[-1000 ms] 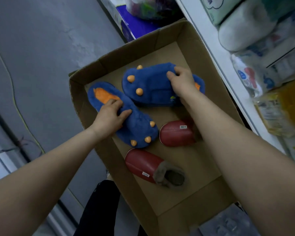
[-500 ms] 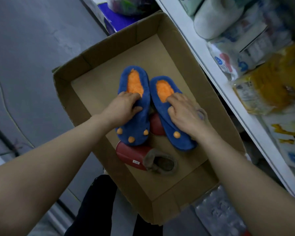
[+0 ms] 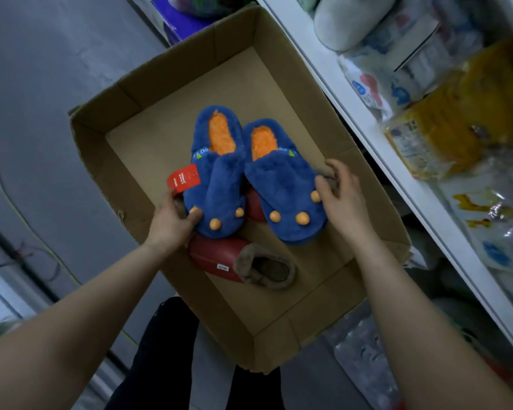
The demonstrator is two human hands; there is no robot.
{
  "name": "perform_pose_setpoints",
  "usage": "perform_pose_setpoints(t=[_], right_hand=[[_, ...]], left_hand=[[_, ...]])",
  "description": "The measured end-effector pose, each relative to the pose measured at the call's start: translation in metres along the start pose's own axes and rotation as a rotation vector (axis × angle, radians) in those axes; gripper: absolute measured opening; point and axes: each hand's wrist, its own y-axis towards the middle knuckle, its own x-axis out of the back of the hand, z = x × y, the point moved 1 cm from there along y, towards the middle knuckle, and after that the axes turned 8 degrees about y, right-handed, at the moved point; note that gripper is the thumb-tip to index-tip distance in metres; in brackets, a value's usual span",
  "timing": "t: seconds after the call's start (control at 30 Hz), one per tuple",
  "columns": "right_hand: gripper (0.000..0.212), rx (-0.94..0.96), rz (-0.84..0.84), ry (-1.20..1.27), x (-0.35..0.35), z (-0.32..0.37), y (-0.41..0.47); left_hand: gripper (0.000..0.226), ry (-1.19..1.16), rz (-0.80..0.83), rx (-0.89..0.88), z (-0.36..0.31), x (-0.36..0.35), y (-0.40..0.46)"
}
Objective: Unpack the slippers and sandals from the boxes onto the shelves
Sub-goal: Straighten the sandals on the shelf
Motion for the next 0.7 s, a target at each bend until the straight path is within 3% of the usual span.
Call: perform_pose_setpoints(t=[0.07,0.17,0.37,0.7], right_hand=[[0.044,-0.086,0.122,0.191,0.004,-0.006,-0.004],[0.048,-0.058,0.253,0.170,-0.001,-0.009,-0.010],[0.040,-0.078,0.308,0.241,-0.005,-0.014,-0.002],[0.016,-0.128,0.147,0.399,0.038,-0.004,-0.037]], left_hand=[[0.070,-0.167,0.118,0.072,0.004,-0.009,-0.002],[0.071,-0.254,0.127,0.047,0.001,-0.017,0.002],[0.073,-0.430,0.130,-0.007,-0.003,-0.015,0.003],[0.072,-0.549,0.213,-0.066,-0.054,0.003,-0.061]])
